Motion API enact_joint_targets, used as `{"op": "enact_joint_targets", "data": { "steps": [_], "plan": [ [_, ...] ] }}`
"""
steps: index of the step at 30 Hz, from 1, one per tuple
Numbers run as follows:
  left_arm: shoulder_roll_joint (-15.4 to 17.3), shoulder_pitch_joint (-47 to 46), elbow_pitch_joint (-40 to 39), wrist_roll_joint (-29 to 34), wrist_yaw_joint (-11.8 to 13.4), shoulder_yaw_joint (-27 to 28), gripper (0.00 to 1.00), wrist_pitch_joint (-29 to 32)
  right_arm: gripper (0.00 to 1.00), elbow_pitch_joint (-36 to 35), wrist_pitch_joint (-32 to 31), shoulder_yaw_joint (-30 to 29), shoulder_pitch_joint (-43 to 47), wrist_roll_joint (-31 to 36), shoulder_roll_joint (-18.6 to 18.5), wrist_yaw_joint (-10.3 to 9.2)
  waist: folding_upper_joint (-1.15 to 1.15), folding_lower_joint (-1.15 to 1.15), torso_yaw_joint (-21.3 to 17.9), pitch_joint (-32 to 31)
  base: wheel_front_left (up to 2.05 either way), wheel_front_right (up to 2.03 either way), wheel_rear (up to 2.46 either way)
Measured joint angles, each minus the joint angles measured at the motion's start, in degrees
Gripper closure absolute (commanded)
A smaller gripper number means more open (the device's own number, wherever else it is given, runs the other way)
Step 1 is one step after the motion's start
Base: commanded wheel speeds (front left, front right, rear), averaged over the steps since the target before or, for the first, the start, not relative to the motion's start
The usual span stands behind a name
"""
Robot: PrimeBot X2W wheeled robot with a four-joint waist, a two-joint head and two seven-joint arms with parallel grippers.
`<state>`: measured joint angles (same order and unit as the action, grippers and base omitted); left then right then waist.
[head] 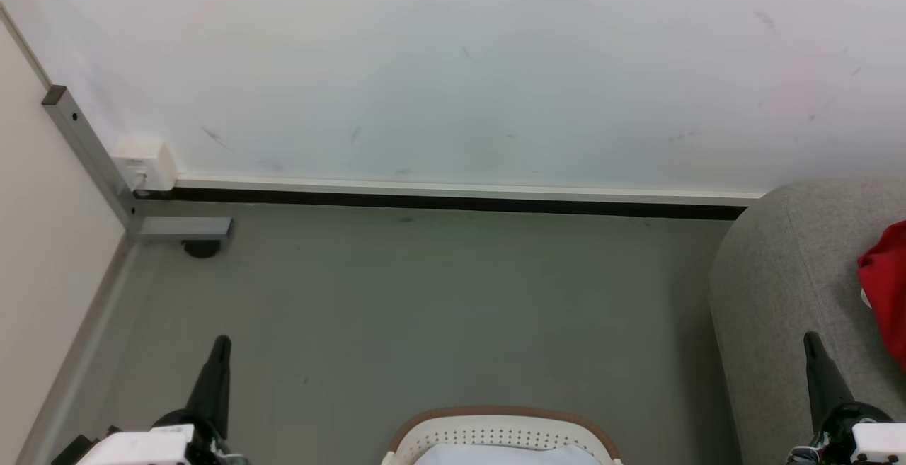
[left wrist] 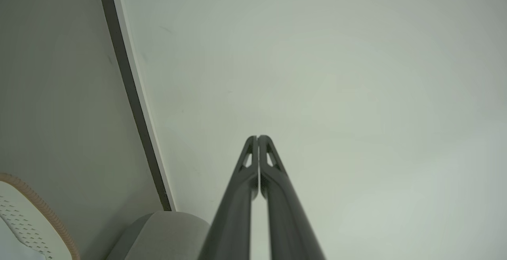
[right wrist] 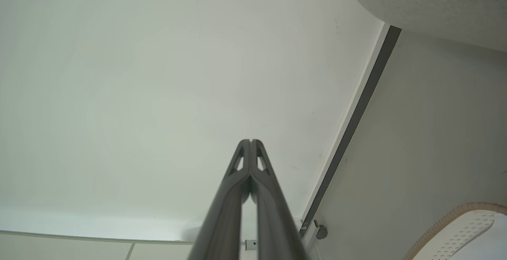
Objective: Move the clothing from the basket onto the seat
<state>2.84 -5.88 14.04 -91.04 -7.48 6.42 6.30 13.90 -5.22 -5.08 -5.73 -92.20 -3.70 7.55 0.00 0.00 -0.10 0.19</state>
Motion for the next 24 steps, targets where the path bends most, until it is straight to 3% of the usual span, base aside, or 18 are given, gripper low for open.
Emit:
{"op": "enact_joint_targets", "data": {
  "steps": [24],
  "plan": [
    [-0.04,-0.12,0.04,-0.94,0.0,0.12,1.0,0.24,1.0,0.02,-0.6,-0.51,-0.04,-1.07,0.13,0.0,0.0,0.0,0.1,-0.02,0.0,0.0,0.0]
  ]
}}
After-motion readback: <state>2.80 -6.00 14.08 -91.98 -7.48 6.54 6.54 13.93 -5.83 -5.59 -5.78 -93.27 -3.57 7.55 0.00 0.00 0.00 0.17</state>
